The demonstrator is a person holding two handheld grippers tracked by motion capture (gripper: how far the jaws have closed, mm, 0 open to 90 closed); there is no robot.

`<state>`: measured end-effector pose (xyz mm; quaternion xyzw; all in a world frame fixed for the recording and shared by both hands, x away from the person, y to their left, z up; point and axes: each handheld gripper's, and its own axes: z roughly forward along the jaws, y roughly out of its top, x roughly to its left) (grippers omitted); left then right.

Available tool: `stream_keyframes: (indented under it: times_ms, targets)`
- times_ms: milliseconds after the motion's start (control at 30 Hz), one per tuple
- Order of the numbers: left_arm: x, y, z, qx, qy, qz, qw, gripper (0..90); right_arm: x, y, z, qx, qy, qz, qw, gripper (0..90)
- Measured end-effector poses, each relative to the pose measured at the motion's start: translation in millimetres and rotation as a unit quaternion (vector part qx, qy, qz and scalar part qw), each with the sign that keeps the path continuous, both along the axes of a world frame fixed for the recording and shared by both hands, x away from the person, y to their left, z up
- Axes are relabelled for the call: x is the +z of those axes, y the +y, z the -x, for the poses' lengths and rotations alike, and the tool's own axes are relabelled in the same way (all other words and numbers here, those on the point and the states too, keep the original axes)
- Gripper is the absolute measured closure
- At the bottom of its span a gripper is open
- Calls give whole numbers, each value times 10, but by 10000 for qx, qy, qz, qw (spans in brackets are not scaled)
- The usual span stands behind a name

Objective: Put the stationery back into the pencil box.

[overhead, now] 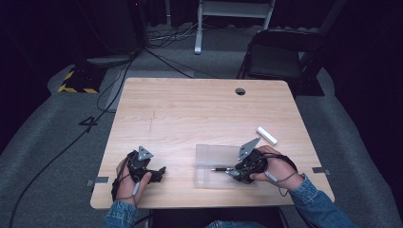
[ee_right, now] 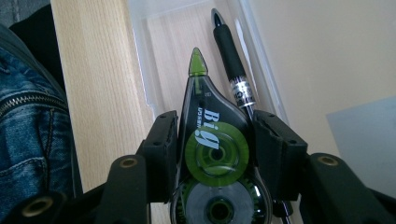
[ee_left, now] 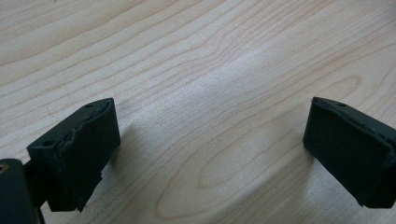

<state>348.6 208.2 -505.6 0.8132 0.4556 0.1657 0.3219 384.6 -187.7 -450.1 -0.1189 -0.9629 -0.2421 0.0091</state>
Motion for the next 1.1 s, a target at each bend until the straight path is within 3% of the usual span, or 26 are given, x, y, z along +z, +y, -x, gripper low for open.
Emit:
stream_keyframes:
  times_ms: [533,900,1100]
  targets:
    - [0,0,0,1,-2,-2,10000,42,-74,3,-3,28,160,264,9995,527]
    - [0,0,0,0,0,0,10000,41,-123,2,-11,28,422,253,9988,512]
    - [0,0,0,2,0,-1,10000,42,-126,-20,-22,-130,596,172,9980,505]
